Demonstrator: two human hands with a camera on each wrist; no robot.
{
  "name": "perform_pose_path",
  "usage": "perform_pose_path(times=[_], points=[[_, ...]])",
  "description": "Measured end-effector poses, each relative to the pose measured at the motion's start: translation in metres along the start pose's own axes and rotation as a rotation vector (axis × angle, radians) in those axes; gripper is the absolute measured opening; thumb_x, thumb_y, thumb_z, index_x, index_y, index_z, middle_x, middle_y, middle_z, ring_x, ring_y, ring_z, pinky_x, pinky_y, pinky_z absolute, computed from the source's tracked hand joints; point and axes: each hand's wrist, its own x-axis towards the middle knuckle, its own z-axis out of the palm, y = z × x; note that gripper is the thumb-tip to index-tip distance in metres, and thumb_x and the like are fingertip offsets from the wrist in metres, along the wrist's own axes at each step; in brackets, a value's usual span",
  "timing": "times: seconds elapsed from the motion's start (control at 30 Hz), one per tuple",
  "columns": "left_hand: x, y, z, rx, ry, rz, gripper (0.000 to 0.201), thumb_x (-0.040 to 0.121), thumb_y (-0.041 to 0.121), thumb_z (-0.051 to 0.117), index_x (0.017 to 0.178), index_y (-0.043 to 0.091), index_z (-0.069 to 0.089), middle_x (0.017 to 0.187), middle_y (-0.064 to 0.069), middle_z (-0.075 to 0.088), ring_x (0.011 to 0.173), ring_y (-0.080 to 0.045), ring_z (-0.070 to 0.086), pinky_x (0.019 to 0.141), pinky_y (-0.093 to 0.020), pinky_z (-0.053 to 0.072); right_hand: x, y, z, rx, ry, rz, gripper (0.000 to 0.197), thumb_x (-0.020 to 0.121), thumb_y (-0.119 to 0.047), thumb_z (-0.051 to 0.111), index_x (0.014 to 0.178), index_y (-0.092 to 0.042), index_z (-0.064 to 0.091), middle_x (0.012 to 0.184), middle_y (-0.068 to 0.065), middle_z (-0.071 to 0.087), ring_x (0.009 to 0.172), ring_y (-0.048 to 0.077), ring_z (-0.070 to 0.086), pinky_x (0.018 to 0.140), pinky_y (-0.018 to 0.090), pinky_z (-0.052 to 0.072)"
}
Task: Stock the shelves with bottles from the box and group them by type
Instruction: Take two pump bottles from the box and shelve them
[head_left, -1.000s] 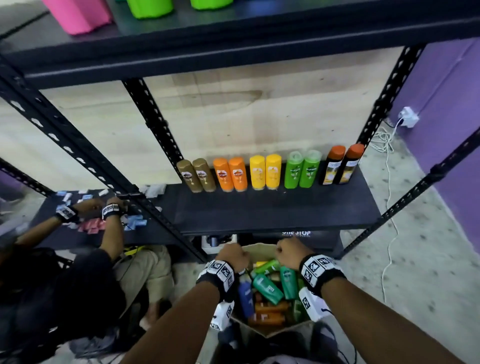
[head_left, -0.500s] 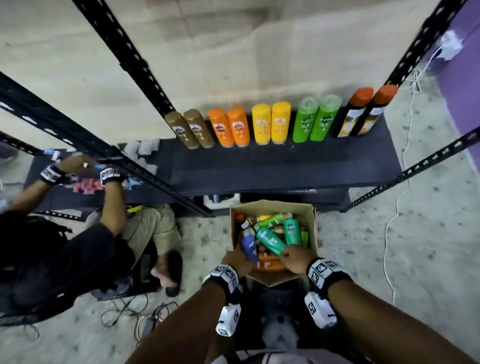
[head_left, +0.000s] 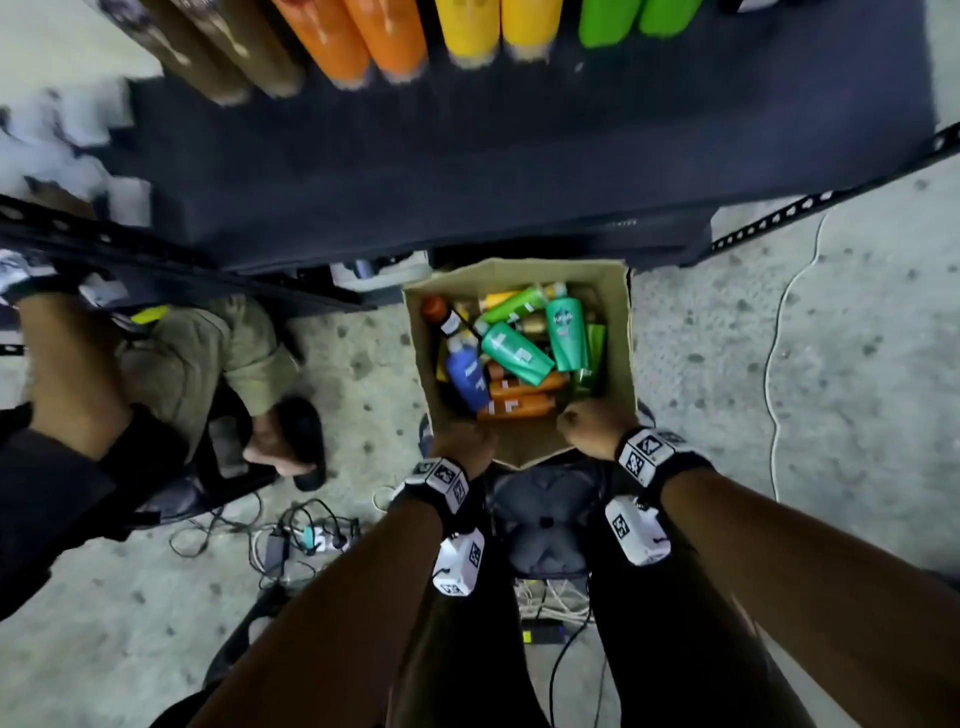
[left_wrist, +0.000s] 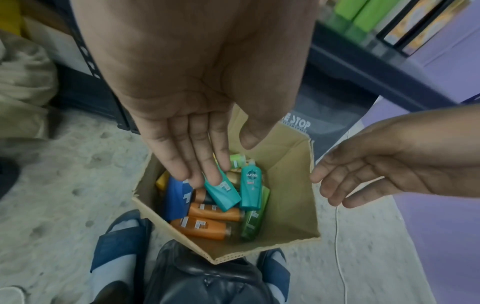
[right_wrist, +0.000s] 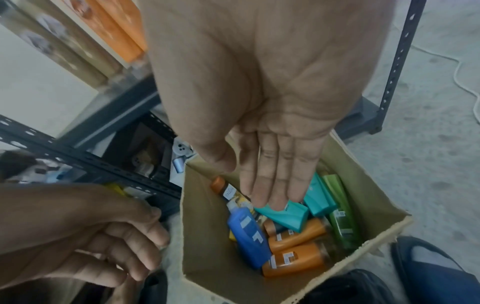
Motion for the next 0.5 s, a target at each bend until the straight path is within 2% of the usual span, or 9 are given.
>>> perform_pose_path(times=[0.1,0.17,0.23,0.3,0.43,0.5], points=[[0.055,-0.009,0.015,-0.082,-0.013,-0.042,0.038,0.106,0.024,0.041,0.121,-0.001,0.066,0.131,-0.021,0.063,0.125,-0.037,0.057,0.103,-0.040,0.045,0.054,0.012,0.013,-0.032,-0.035,0.005,0.027,0.102,-0.024,0.042,0.086,-0.012,0.060,0.113,0.020,0.068,0.105,0.032,0.064,0.073,0.025,0.034],[0.093,-0.016,0.024,-0.107,-0.007,-0.076,0.041,0.105,0.030,0.043,0.121,0.001,0.068,0.130,-0.021,0.064,0.124,-0.038,0.057,0.104,-0.039,0.045,0.091,0.017,0.019,-0.016,-0.027,0.026,0.032,0.103,-0.027,0.041,0.099,-0.006,0.066,0.115,0.020,0.067,0.106,0.032,0.063,0.074,0.025,0.035],[0.126,-0.024,0.031,-0.118,0.004,-0.112,0.043,0.105,0.034,0.043,0.123,0.004,0.067,0.132,-0.020,0.064,0.126,-0.037,0.056,0.105,-0.037,0.043,0.126,0.020,0.026,0.008,-0.017,0.025,0.033,0.101,-0.029,0.046,0.114,-0.006,0.064,0.120,0.019,0.066,0.109,0.032,0.063,0.079,0.026,0.044],[0.160,-0.033,0.034,-0.118,0.016,-0.105,0.039,0.104,0.033,0.042,0.122,0.007,0.065,0.134,-0.018,0.063,0.127,-0.036,0.056,0.105,-0.036,0.042,0.159,0.022,0.032,-0.001,-0.002,0.021,0.037,0.098,-0.029,0.050,0.125,-0.007,0.063,0.124,0.019,0.065,0.113,0.033,0.062,0.088,0.032,0.052],[0.214,-0.050,0.041,-0.192,0.004,-0.182,0.036,0.101,0.028,0.047,0.125,0.007,0.063,0.137,-0.017,0.061,0.127,-0.034,0.055,0.101,-0.035,0.041,0.216,0.026,0.046,-0.083,-0.023,0.001,0.042,0.099,-0.033,0.046,0.122,-0.003,0.064,0.125,0.023,0.063,0.112,0.038,0.061,0.081,0.032,0.048],[0.241,-0.057,0.046,-0.249,0.015,-0.253,0.040,0.101,0.032,0.049,0.129,0.006,0.062,0.140,-0.018,0.058,0.128,-0.035,0.054,0.101,-0.035,0.042,0.243,0.030,0.052,-0.079,0.034,-0.005,0.039,0.100,-0.032,0.048,0.120,-0.004,0.065,0.126,0.024,0.063,0.113,0.039,0.061,0.082,0.033,0.046]])
